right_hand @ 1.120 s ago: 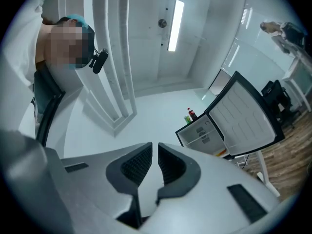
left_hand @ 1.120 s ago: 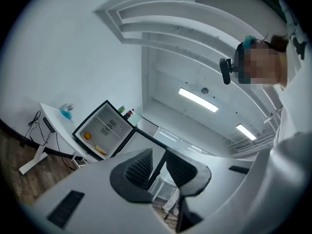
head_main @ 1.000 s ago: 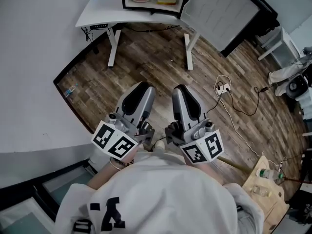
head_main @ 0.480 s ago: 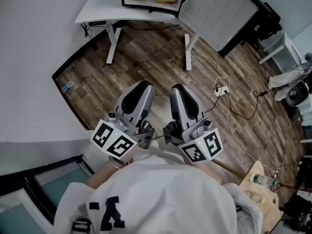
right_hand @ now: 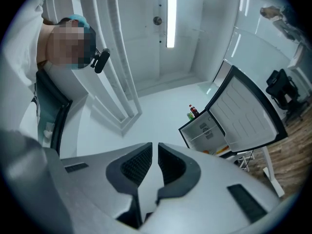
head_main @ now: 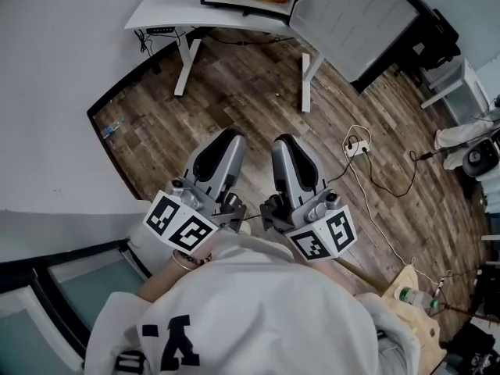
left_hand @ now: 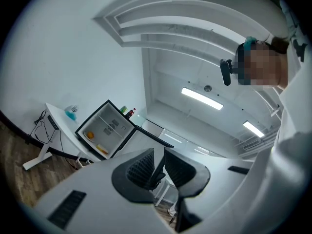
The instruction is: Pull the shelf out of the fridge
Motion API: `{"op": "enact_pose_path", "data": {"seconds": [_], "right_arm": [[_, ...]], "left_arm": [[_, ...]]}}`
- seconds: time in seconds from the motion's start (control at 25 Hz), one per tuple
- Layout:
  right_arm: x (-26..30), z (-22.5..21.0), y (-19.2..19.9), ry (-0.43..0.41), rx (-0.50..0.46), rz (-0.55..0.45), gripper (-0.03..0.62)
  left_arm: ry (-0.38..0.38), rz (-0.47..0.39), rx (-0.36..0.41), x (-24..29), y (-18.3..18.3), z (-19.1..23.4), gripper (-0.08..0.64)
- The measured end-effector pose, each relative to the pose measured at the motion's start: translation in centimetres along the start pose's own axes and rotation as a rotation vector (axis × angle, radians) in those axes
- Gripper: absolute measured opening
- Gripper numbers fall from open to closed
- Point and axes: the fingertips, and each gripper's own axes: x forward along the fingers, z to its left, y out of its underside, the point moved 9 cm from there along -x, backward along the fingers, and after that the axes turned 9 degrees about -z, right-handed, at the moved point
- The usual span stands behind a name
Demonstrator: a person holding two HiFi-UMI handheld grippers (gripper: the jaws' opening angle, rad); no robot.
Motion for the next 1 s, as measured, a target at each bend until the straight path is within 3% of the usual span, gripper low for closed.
{"op": "enact_pose_path", "data": {"seconds": [0.36,0.56,1.0], "right_arm": [[0.8,-1.0,0.6,-0.012,0.021,0.003,0.057],[2.2,-2.4,0.4,0.009,0.003,-0.009,0.057],[9.7,-7.4,3.2,0.037,-0.011,-0.006,0.057]], "left_arm": [[0.001,-0.005,0.009,0.8,0.4,1.0,0.056],[0.038,0.006,0.000,3.2,0.8,1.9,0.055],[0.060,0.023,-0.034,10.0,0.4,9.2,0.054]]}}
